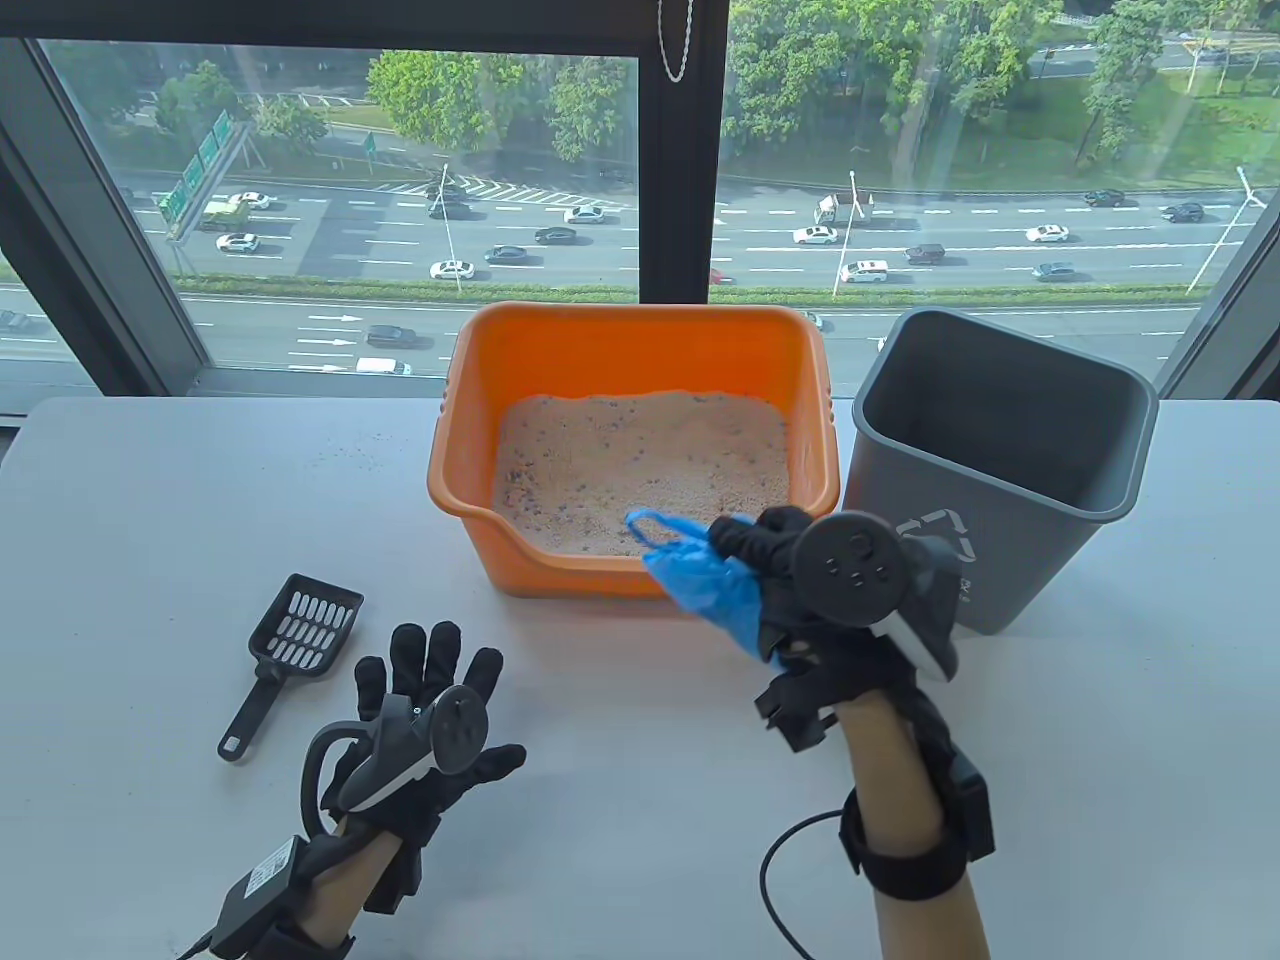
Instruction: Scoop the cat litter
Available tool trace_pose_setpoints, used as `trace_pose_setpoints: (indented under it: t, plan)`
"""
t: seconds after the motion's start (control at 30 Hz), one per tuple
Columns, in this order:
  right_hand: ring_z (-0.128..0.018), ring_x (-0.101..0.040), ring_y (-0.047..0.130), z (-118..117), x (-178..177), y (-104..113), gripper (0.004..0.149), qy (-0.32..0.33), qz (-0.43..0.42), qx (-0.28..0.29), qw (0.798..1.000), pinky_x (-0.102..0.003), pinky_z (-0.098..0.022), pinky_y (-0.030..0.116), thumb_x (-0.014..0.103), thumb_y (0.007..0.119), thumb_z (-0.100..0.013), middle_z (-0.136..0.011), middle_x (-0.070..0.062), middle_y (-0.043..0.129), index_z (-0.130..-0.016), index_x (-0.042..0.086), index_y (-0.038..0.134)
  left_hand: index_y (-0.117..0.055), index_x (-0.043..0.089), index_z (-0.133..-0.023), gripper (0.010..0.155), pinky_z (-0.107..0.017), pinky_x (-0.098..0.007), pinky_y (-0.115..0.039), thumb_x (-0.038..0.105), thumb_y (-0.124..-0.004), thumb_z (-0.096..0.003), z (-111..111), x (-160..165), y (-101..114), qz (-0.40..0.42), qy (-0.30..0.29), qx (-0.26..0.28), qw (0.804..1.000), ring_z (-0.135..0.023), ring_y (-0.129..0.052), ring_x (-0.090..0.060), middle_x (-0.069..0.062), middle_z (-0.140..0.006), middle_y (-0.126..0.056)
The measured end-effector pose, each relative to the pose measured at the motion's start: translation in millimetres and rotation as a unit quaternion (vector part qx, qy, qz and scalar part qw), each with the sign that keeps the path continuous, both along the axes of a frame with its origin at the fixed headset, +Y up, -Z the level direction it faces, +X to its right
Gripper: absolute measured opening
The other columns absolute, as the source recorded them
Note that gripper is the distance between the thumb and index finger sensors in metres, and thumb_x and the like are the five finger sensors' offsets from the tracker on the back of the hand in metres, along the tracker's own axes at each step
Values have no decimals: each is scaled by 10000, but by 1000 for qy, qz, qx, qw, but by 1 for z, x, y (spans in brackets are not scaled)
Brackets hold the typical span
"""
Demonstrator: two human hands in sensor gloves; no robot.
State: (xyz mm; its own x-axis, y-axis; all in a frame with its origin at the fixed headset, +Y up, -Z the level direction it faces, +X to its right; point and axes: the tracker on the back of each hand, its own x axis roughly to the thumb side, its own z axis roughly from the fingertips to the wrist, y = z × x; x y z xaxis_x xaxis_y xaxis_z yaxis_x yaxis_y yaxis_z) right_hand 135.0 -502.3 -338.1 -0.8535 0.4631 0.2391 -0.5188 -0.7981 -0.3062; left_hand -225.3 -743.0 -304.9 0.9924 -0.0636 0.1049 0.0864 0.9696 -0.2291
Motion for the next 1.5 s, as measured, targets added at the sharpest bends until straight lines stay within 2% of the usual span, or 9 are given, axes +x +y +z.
trace_pose_setpoints:
  t: [0.1,0.2,0.47,0.8,0.87,0.97,1.13,1.3,1.5]
  plan:
    - [-315,-228,893,-13,31,42,401,-99,1,52,994,-334,-202,736,124,804,-408,-815,-175,863,-763,280,907,-80,504,-1093,913,-709,-550,41,790,-479,-324,1,1,-1,-3,-1,-4,1000,-1048,192,-295,74,-1168,131]
    - [-333,-232,909,-32,58,58,404,-193,-6,88,977,-336,-214,753,130,810,-406,-824,-162,868,-765,290,905,-84,502,-1093,912,-708,-546,44,787,-480,-323,2,3,-1,-1,0,-5,1000,-1046,195,-288,76,-1166,132]
    - [-422,-211,1098,-97,108,19,420,-349,4,96,932,-263,-233,990,150,844,-378,-832,-183,912,-763,304,907,-102,485,-1099,879,-699,-518,54,761,-486,-359,1,9,-10,-5,-5,-25,1000,-1036,190,-293,55,-1165,121]
    - [-512,-258,1083,-121,112,-38,419,-354,-27,-39,934,-325,-318,982,144,819,-391,-852,-247,860,-793,242,880,-94,483,-1100,800,-685,-506,68,729,-417,-410,2,13,-12,-17,-8,-23,1000,-1015,210,-287,51,-1148,140]
    - [-486,-249,1062,-122,112,-52,418,-365,-24,-47,929,-379,-331,923,164,807,-396,-832,-240,862,-807,228,854,-95,484,-1099,792,-685,-504,68,724,-415,-415,3,12,-10,-16,-8,-18,1000,-1016,209,-285,53,-1148,140]
    - [-420,-233,1083,-122,110,-65,420,-377,-17,-39,925,-630,-476,740,211,823,-398,-751,-230,932,-817,191,850,-113,480,-1105,778,-686,-502,67,712,-420,-428,3,11,-9,-13,-4,-13,1000,-1019,205,-284,52,-1150,134]
    - [-379,-196,1087,-122,108,-68,403,-364,9,-37,931,-625,-513,715,287,838,-400,-650,-201,985,-772,135,875,-117,478,-1106,765,-685,-501,68,702,-421,-441,3,11,-9,-12,-4,-10,1000,-1019,204,-282,55,-1149,133]
    - [-504,-288,1041,-120,108,-76,378,-354,41,-36,934,-636,-585,609,308,729,-385,-715,-167,971,-698,211,916,-157,465,-1119,757,-694,-502,55,694,-422,-447,4,12,-9,-13,-4,-10,1000,-1038,177,-282,60,-1162,107]
    - [-786,-408,837,-118,109,-77,554,-319,-11,-76,945,-710,-663,361,519,641,-476,-945,-218,774,-885,173,779,-160,467,-1119,752,-693,-502,56,690,-424,-451,4,11,-9,-11,-4,-5,1000,-1036,180,-282,59,-1160,110]
